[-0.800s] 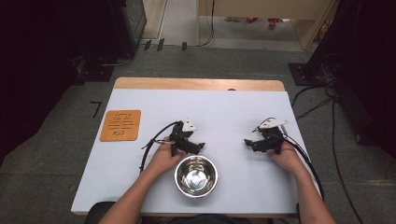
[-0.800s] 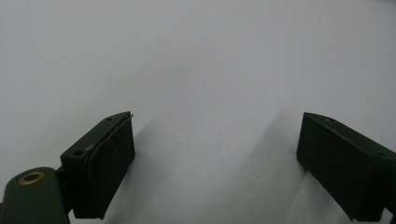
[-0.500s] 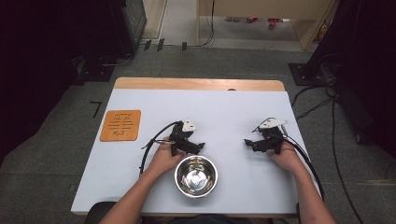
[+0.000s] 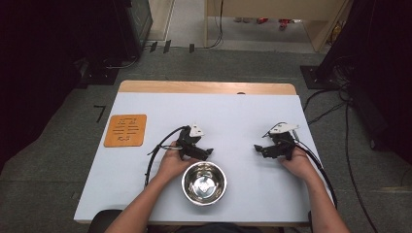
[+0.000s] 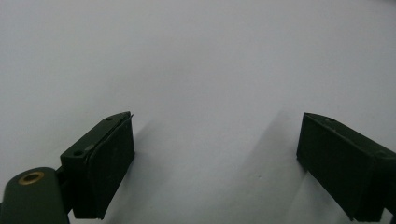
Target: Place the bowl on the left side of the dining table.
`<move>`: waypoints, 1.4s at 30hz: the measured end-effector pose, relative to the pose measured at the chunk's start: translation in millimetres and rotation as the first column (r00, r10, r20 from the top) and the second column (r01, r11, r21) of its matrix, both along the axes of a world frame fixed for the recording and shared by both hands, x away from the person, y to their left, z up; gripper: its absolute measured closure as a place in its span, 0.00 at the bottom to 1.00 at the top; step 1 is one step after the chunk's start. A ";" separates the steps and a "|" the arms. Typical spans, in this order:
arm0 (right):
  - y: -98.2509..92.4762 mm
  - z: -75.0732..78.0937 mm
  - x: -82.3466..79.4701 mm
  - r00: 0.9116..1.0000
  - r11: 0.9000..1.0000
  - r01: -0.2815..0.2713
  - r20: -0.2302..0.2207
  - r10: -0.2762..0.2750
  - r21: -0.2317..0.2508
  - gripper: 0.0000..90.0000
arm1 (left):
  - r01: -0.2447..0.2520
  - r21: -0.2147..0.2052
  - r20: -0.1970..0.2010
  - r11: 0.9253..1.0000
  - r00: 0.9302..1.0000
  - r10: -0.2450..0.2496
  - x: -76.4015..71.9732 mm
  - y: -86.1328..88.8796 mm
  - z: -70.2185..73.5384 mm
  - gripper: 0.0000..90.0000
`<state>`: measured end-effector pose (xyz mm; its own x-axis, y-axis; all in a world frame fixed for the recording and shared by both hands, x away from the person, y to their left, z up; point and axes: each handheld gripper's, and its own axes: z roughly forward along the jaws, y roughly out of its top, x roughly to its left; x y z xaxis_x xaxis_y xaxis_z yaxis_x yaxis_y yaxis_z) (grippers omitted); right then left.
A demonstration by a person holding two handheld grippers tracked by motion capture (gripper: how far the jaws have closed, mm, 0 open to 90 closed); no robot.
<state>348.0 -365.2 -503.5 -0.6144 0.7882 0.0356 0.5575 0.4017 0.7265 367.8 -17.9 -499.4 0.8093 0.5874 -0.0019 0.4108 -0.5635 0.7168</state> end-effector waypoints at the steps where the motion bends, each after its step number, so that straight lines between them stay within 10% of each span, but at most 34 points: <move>1: 0.0 0.0 0.0 1.000 1.000 0.000 0.000 0.000 0.000 0.14 | 0.000 0.000 0.000 1.000 1.000 0.000 0.0 0.0 0.0 0.12; 21: 0.0 0.0 0.0 1.000 1.000 0.000 0.000 0.000 0.000 0.14 | -0.008 0.052 -0.038 0.999 0.999 0.010 6.6 2.8 7.6 0.17; 42: 0.0 0.0 0.0 1.000 1.000 0.000 0.000 0.000 0.001 0.14 | -0.015 -0.027 -0.153 1.000 0.988 0.010 12.1 17.2 23.7 0.17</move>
<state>348.0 -365.2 -503.5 -0.6142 0.7883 0.0362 0.5577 0.4012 0.7266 379.8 -0.7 -475.7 0.7909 0.5954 -0.1415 0.5234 -0.5383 0.6605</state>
